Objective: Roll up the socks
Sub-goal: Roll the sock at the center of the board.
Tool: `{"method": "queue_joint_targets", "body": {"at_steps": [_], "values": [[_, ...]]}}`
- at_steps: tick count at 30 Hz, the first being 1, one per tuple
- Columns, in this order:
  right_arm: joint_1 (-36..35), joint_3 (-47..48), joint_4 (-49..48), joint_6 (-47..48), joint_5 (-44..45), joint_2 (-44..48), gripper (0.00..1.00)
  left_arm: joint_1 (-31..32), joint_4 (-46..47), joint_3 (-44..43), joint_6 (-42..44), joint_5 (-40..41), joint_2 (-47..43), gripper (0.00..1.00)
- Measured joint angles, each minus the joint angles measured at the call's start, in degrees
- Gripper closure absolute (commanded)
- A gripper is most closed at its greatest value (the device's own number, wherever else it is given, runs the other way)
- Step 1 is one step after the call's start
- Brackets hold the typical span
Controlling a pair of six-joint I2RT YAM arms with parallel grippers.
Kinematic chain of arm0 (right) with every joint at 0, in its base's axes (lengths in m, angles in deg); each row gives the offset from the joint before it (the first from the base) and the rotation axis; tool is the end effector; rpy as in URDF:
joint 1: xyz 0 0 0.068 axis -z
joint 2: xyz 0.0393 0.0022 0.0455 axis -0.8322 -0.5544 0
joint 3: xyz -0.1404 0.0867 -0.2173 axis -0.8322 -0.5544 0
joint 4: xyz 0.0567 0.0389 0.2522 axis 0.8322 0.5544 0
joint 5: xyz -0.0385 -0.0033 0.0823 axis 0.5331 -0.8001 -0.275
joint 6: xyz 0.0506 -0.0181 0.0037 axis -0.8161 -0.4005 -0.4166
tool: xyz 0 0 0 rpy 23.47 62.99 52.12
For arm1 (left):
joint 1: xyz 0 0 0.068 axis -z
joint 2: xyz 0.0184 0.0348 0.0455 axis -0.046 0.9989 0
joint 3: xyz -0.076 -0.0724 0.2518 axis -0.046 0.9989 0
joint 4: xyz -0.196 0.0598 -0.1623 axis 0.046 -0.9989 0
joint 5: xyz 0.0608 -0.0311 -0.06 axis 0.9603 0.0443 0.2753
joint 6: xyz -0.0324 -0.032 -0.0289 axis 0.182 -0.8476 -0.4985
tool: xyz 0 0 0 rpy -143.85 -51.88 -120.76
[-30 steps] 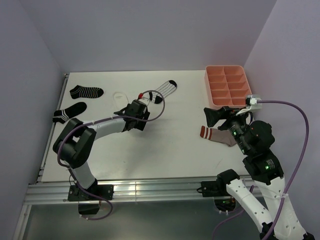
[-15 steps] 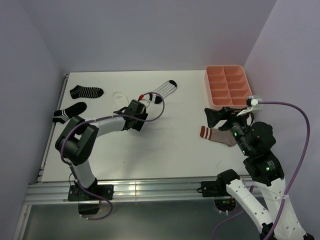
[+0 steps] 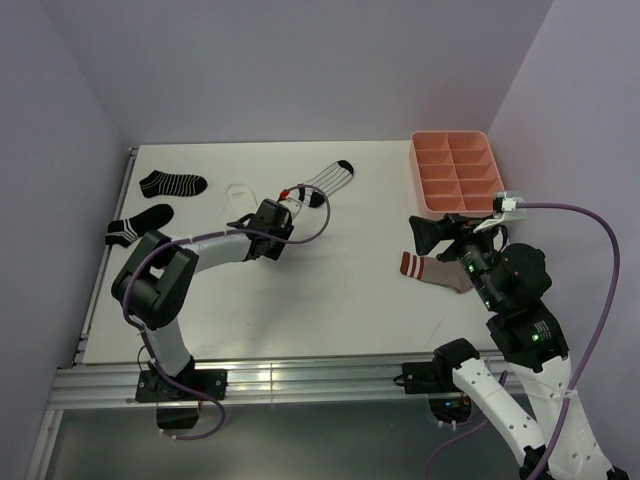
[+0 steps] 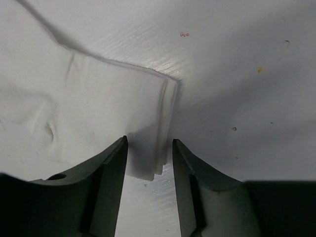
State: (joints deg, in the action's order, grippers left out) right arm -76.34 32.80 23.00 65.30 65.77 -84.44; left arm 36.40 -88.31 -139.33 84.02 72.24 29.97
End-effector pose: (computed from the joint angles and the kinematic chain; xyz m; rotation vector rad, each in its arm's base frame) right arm 0.0904 0.0320 0.3979 -0.0001 1.6042 0.5052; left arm 0.3036 -0.1930 0.1562 0.6278 2.3787 0.0414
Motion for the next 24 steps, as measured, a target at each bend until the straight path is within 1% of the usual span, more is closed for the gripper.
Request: {"method": "queue_joint_targets", "body": {"at_steps": [1, 8, 10, 17, 19, 20, 24], "values": [[0.0, -0.02, 0.0, 0.0, -0.02, 0.0, 0.11, 0.0, 0.28, 0.0, -0.04, -0.09, 0.13, 0.56], [0.0, -1.42, -0.09, 0.0, 0.0, 0.04, 0.11, -0.04, 2.16, -0.09, -1.53, 0.11, 1.16, 0.85], [0.0, -1.9, -0.07, 0.0, 0.0, 0.26, 0.11, -0.04, 2.25, -0.09, -1.86, 0.11, 1.22, 0.99], [0.0, -4.85, -0.96, -0.13, 0.04, 1.88, 0.11, 0.15, 0.11, -1.29, -4.94, -1.84, 1.27, 1.0], [0.0, -5.77, -1.18, -0.48, 0.11, 1.99, 0.11, 0.72, -1.36, -2.19, -7.19, -4.68, 1.27, 1.0], [0.0, -6.32, -1.49, -0.72, 0.15, 1.99, 0.09, 1.05, -1.84, -2.49, -8.39, -6.34, 1.25, 1.0], [0.0, -8.37, -2.19, -2.03, 0.24, 1.86, 0.06, 2.78, -3.1, -3.06, -14.1, -15.02, 1.14, 1.0]]}}
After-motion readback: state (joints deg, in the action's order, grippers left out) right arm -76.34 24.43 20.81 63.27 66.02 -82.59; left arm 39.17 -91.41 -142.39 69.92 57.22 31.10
